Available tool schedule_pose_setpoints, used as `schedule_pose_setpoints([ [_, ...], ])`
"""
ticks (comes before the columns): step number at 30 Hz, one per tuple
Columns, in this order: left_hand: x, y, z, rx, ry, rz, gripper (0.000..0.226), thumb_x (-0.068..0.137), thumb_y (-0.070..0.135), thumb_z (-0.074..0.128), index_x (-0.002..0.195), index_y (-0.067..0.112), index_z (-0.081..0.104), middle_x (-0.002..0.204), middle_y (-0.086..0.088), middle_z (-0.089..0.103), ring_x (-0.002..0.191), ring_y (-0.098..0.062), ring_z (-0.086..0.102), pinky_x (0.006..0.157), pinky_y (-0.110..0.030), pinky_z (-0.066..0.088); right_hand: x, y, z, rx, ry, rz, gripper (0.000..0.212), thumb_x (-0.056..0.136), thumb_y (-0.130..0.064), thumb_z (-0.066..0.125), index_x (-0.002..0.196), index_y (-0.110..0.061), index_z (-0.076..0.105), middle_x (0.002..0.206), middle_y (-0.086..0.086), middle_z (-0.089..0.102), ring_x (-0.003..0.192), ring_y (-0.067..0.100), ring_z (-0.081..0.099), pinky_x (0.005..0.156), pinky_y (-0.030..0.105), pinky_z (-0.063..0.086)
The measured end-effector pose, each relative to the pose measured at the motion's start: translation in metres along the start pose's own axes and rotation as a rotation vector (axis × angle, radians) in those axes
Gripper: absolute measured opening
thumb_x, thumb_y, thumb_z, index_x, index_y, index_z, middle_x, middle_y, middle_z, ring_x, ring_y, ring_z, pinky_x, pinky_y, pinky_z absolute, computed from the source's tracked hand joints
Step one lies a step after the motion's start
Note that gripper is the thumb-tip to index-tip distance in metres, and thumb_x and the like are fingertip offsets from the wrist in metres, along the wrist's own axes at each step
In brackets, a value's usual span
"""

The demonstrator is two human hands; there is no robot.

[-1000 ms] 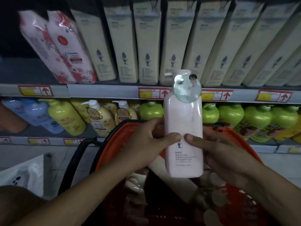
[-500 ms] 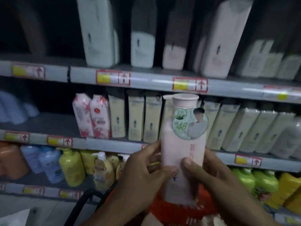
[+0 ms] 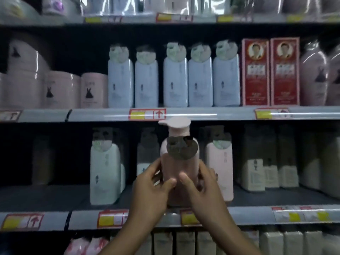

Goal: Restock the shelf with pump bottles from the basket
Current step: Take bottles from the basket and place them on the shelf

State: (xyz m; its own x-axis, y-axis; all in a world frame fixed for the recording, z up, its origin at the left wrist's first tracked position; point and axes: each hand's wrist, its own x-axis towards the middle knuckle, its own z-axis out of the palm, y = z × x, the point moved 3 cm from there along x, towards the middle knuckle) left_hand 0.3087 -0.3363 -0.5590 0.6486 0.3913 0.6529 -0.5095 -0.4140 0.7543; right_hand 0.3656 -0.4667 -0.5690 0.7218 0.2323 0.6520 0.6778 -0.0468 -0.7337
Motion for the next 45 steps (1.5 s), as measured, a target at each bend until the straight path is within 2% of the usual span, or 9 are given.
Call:
schedule_pose_setpoints([
  [9, 0.052, -0.049, 0.033, -0.033, 0.061, -0.158, 0.05, 0.082, -0.003, 0.075, 0.118, 0.028, 0.06, 0.098, 0.01, 0.071, 0.084, 0.002, 0.066, 0.057, -0.008, 0.051, 0.055, 0.046, 0.017, -0.24, 0.093, 0.094, 0.071, 0.095, -0.054, 0.047, 0.155, -0.027, 0.022, 0.143, 0.0, 0.046, 0.129, 0.016, 0.048, 0.108, 0.035, 0.042],
  [13, 0.064, -0.062, 0.04, 0.098, 0.014, -0.182, 0.063, 0.08, -0.004, 0.073, 0.135, 0.021, 0.058, 0.114, 0.009, 0.07, 0.092, -0.002, 0.066, 0.063, -0.005, 0.05, 0.062, 0.06, 0.018, -0.286, 0.017, 0.182, 0.068, 0.091, -0.036, 0.062, 0.148, -0.022, 0.026, 0.142, -0.002, 0.052, 0.121, 0.014, 0.054, 0.102, 0.028, 0.044],
  [16, 0.058, -0.068, 0.04, 0.207, -0.014, -0.193, 0.077, 0.074, 0.001, 0.073, 0.14, 0.035, 0.053, 0.114, 0.014, 0.072, 0.098, -0.002, 0.069, 0.084, -0.021, 0.058, 0.055, 0.069, 0.017, -0.328, 0.007, 0.224, 0.069, 0.086, -0.029, 0.071, 0.143, -0.028, 0.033, 0.136, -0.003, 0.054, 0.115, 0.012, 0.053, 0.097, 0.022, 0.041],
  [22, 0.054, -0.066, 0.047, 0.386, 0.042, -0.177, 0.056, 0.078, 0.017, 0.069, 0.128, 0.04, 0.059, 0.111, 0.013, 0.072, 0.101, -0.007, 0.068, 0.093, -0.026, 0.055, 0.048, 0.074, 0.017, -0.368, 0.089, 0.302, 0.047, 0.08, -0.035, 0.078, 0.121, -0.021, 0.057, 0.117, -0.002, 0.066, 0.105, 0.014, 0.062, 0.09, 0.024, 0.048],
  [27, 0.058, -0.069, 0.052, 0.43, 0.081, -0.227, 0.048, 0.085, 0.015, 0.07, 0.13, 0.028, 0.058, 0.118, 0.003, 0.069, 0.107, -0.015, 0.065, 0.095, -0.03, 0.054, 0.05, 0.071, 0.018, -0.332, 0.117, 0.31, 0.031, 0.08, -0.029, 0.08, 0.096, -0.029, 0.054, 0.11, -0.002, 0.069, 0.098, 0.014, 0.063, 0.086, 0.025, 0.049],
  [32, 0.057, -0.069, 0.048, 0.411, 0.035, -0.245, 0.058, 0.086, 0.013, 0.071, 0.139, 0.025, 0.051, 0.129, 0.003, 0.066, 0.116, -0.013, 0.063, 0.099, -0.028, 0.052, 0.045, 0.07, 0.018, -0.314, 0.087, 0.302, 0.038, 0.085, -0.029, 0.074, 0.118, -0.024, 0.057, 0.121, -0.002, 0.065, 0.101, 0.01, 0.056, 0.096, 0.029, 0.048],
  [36, 0.051, -0.069, 0.039, 0.307, 0.074, -0.239, 0.069, 0.088, 0.019, 0.073, 0.149, 0.023, 0.04, 0.141, -0.003, 0.057, 0.123, -0.018, 0.058, 0.102, -0.032, 0.05, 0.029, 0.058, 0.008, -0.407, 0.045, 0.199, 0.028, 0.09, -0.038, 0.068, 0.11, -0.03, 0.051, 0.118, -0.007, 0.066, 0.092, 0.006, 0.054, 0.08, 0.019, 0.045],
  [40, 0.014, -0.046, 0.025, 0.201, 0.097, -0.054, 0.047, 0.089, 0.012, 0.071, 0.132, 0.024, 0.054, 0.119, 0.002, 0.067, 0.101, -0.007, 0.063, 0.081, -0.007, 0.049, -0.018, 0.043, -0.005, -0.413, 0.105, -0.018, 0.045, 0.092, -0.039, 0.065, 0.131, -0.021, 0.056, 0.125, -0.006, 0.061, 0.113, 0.008, 0.056, 0.095, 0.022, 0.045],
  [45, -0.109, -0.07, 0.004, 0.182, 0.062, 0.082, 0.022, 0.094, 0.006, 0.063, 0.114, 0.014, 0.059, 0.098, -0.002, 0.068, 0.087, -0.009, 0.066, 0.076, -0.016, 0.052, -0.119, 0.081, -0.024, -0.377, 0.05, -0.195, 0.02, 0.097, -0.023, 0.059, 0.109, -0.008, 0.064, 0.102, 0.005, 0.065, 0.096, 0.017, 0.061, 0.083, 0.03, 0.051],
])
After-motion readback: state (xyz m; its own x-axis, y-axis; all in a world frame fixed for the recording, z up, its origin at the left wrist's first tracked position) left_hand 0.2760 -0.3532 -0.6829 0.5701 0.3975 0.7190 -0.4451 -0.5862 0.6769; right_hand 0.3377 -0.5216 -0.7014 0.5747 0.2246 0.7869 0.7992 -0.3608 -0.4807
